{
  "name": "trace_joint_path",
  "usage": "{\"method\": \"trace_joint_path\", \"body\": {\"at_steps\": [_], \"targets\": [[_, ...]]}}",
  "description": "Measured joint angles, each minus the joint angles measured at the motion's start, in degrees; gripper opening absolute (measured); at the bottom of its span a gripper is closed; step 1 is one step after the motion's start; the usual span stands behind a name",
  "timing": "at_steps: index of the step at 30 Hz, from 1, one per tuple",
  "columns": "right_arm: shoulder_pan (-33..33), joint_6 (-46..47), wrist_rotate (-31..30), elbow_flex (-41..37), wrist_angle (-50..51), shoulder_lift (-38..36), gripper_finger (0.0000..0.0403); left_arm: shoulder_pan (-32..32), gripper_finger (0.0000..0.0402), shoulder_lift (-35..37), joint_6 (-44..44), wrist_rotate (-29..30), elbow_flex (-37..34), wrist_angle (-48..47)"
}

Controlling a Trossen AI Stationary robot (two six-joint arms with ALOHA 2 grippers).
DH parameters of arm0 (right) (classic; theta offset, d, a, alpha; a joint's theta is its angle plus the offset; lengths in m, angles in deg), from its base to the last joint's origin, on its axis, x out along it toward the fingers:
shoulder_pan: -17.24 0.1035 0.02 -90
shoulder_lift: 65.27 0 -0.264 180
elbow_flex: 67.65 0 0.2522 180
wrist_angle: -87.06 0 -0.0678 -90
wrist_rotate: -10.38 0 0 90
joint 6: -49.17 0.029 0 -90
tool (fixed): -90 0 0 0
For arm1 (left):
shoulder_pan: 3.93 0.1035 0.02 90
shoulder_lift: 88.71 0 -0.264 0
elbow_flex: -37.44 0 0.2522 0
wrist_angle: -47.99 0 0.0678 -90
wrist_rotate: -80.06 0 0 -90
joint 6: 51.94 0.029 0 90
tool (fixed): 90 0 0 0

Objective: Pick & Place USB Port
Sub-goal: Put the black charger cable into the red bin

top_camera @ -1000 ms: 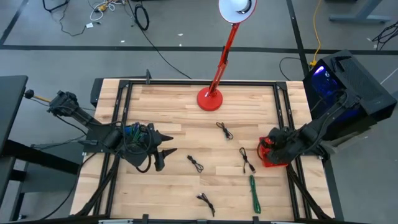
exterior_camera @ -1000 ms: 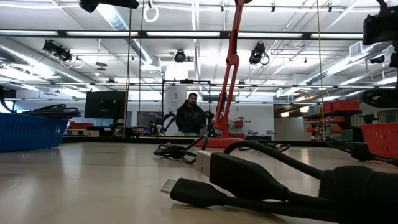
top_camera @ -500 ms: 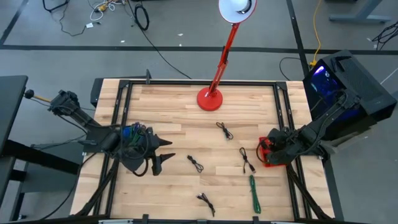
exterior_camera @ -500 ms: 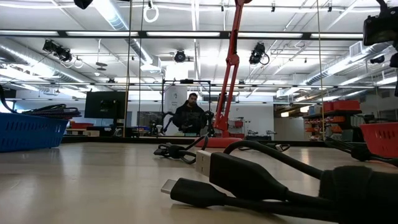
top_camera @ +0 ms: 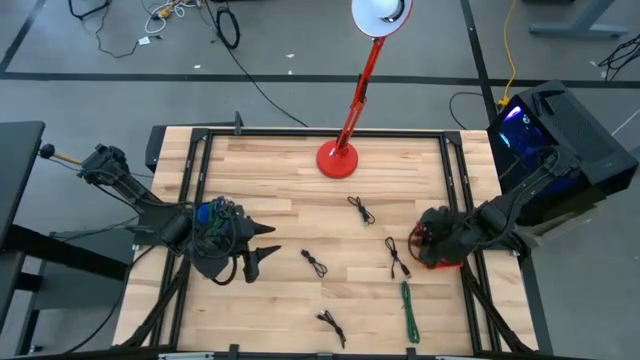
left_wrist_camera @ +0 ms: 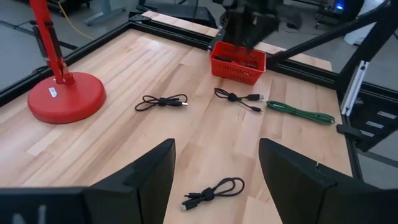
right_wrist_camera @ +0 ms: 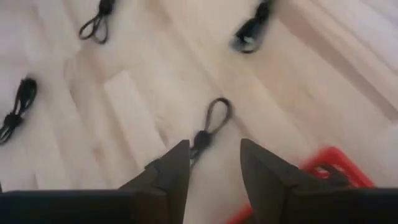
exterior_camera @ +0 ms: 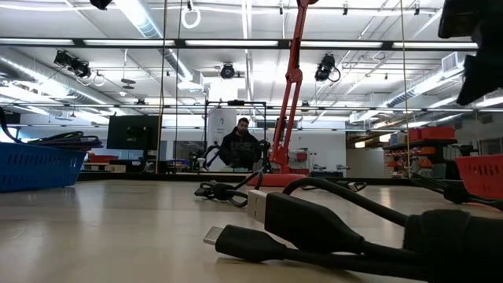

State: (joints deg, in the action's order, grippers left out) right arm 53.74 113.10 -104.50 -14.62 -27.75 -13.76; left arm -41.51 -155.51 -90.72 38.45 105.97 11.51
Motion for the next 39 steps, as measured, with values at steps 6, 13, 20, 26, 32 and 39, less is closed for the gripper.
{"method": "trace_joint_path", "body": {"at_steps": [6, 13, 20, 26, 32, 39], "targets": [[-4.5, -5.1, 3.4, 0.0, -2.2, 6.3, 0.0137, 0.0, 0.0236, 0.0, -0.4, 0.1, 0.0, 0.0], [-9.2, -9.0, 5.0, 0.0, -4.9, 12.6, 0.0148, 0.0, 0.0236, -0.6, -0.8, 0.1, 0.0, -0.2], [-12.7, -11.7, 6.0, 0.0, -8.1, 17.7, 0.0157, 0.0, 0.0236, -2.9, -0.8, 0.1, 0.0, -0.2], [-15.4, -15.3, 8.1, 0.0, -11.5, 23.3, 0.0158, 0.1, 0.0236, -3.4, -0.6, 0.5, 0.0, -0.3], [-16.9, -16.4, 9.4, 0.0, -12.3, 28.2, 0.0158, 0.1, 0.0236, -3.4, -0.6, 0.5, 0.0, -0.3], [-18.0, -17.5, 9.4, 0.0, -15.6, 32.0, 0.0158, 0.1, 0.0236, -3.4, -0.6, 0.5, 0.0, -0.3]]}}
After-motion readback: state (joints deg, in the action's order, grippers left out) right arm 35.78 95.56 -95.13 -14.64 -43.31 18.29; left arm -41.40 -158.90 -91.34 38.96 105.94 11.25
